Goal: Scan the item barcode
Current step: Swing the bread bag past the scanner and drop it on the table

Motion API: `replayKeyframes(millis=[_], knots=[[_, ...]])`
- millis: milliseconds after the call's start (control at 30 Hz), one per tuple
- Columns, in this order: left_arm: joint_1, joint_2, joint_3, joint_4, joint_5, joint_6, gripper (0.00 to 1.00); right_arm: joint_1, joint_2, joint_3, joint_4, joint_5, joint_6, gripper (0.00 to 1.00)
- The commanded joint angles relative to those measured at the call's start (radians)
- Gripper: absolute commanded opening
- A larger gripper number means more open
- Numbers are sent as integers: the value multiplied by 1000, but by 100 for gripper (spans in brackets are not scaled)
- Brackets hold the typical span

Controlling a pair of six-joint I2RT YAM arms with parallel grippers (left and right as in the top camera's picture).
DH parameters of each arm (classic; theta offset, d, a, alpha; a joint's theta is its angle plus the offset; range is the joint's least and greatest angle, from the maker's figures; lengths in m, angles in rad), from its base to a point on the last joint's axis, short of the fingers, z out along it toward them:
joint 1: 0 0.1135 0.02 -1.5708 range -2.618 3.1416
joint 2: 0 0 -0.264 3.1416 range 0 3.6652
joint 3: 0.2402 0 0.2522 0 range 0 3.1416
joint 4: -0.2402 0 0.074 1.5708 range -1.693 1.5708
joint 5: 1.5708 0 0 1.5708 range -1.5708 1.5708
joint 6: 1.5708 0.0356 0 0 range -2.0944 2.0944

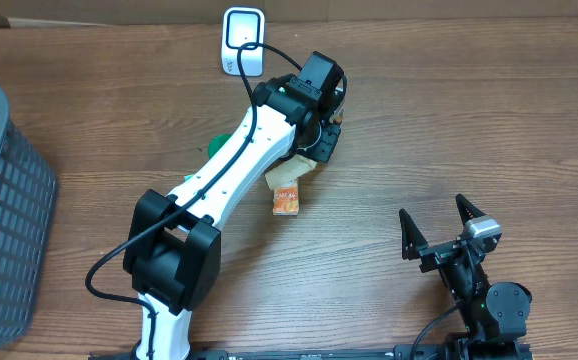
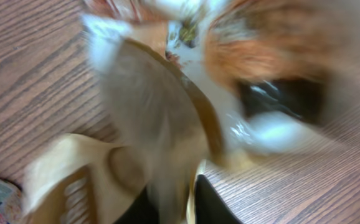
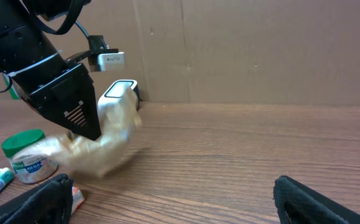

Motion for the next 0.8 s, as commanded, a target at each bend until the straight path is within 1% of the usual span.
replayKeyframes(millis=[0,67,100,500,633,767], knots=[[-18,5,-3,-6,-10,-8,59,6,-6,-11,6,7,1,100],[-26,5,-3,-6,-10,-8,93,6,-6,-11,6,7,1,100],[-28,5,-3,-6,-10,-7,100,6,-6,-11,6,7,1,100],[-13,3,14,-16,62,-6,100,6,-6,-11,6,7,1,100],[13,3,126,-98,61,1,100,6,-6,-11,6,7,1,100],[54,2,325,-219,61,1,100,6,-6,-11,6,7,1,100]])
